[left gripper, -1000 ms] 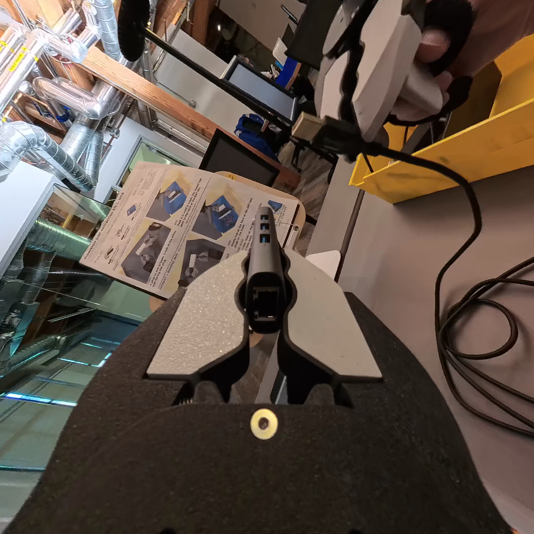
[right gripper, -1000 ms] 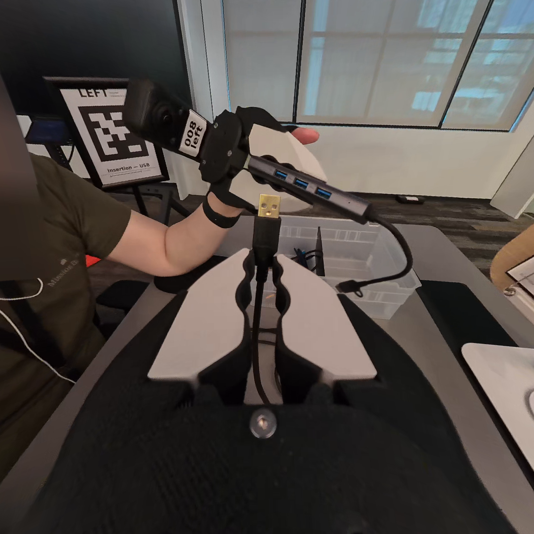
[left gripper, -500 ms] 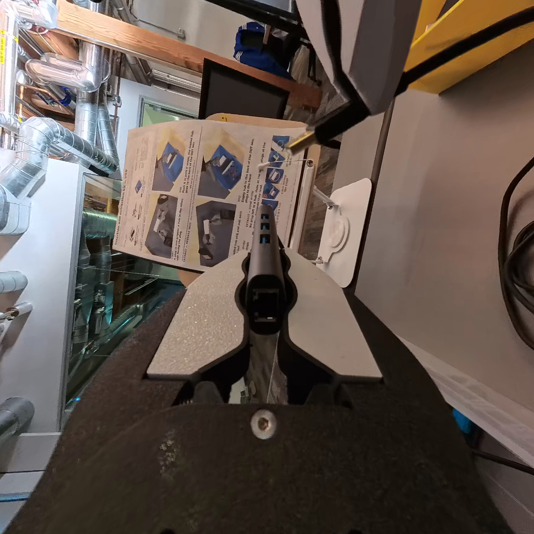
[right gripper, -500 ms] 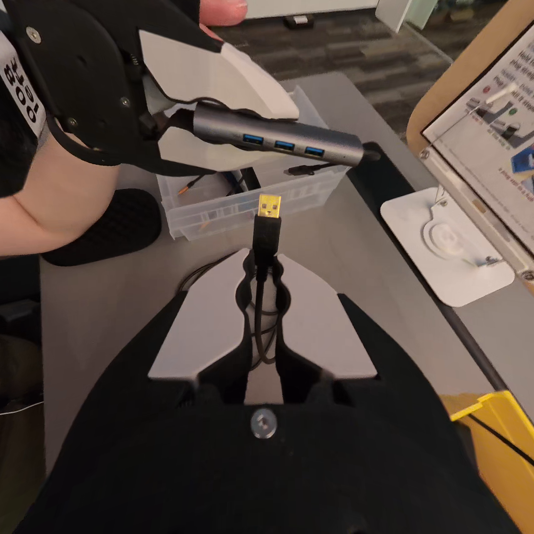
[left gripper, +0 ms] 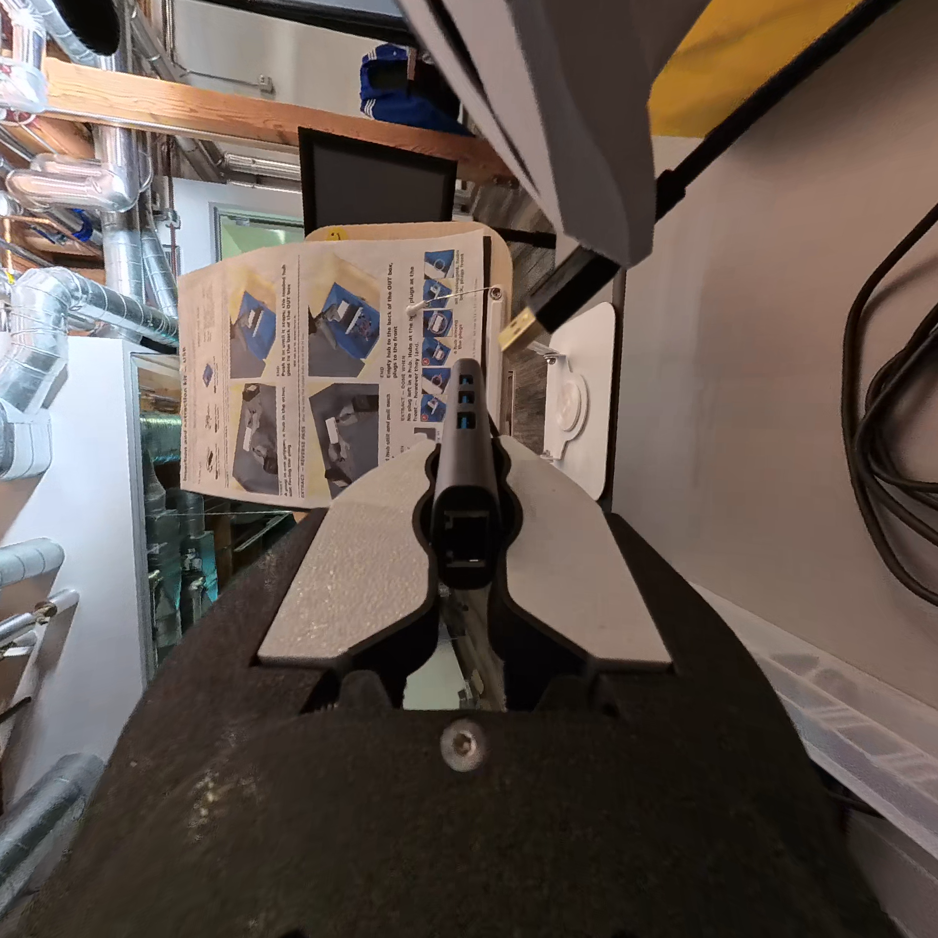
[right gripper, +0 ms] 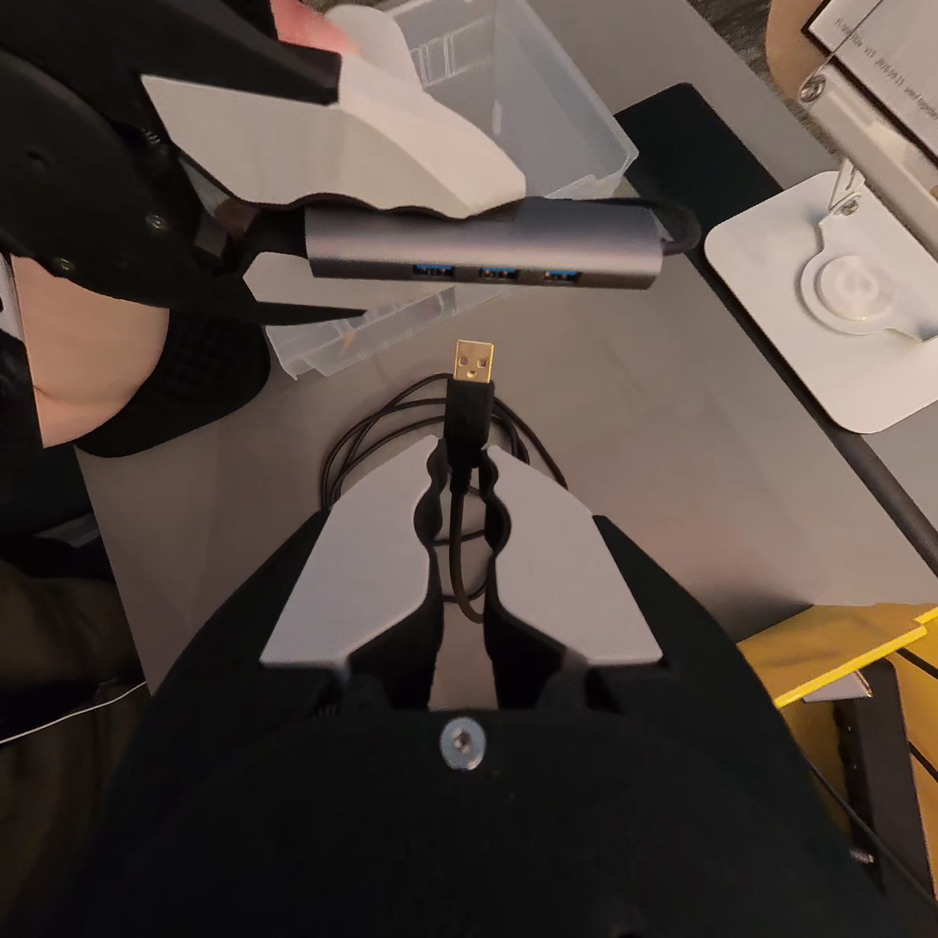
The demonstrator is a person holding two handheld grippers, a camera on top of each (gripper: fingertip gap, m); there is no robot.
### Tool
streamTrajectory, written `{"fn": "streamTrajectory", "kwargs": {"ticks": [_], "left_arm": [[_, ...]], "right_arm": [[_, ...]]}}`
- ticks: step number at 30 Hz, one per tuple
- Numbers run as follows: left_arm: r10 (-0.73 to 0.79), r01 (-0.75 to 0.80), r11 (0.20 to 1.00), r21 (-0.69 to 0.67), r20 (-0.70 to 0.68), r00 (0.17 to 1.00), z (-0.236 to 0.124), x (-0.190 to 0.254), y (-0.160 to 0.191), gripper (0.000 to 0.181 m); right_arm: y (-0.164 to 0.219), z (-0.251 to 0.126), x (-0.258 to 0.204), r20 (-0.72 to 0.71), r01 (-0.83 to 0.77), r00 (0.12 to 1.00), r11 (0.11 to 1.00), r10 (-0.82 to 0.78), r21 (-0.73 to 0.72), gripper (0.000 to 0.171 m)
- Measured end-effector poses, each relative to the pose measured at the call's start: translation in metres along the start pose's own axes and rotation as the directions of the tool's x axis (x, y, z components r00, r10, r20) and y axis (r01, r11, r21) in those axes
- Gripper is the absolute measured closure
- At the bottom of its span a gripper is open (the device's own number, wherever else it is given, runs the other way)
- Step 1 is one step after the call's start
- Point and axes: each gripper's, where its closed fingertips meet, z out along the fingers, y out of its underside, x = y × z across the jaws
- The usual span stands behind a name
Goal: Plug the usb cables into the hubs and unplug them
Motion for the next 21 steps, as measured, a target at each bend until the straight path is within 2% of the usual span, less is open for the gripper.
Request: {"fn": "streamTrajectory", "kwargs": {"ticks": [21], "left_arm": [[0.144,-0.143,0.989,0.025,-0.041,0.989,0.012,0.026,-0.012,0.165]], "right_arm": [[0.014,0.007,-0.008,0.103,-0.031,0.994,0.997,0.039,-0.074,0.159]]}}
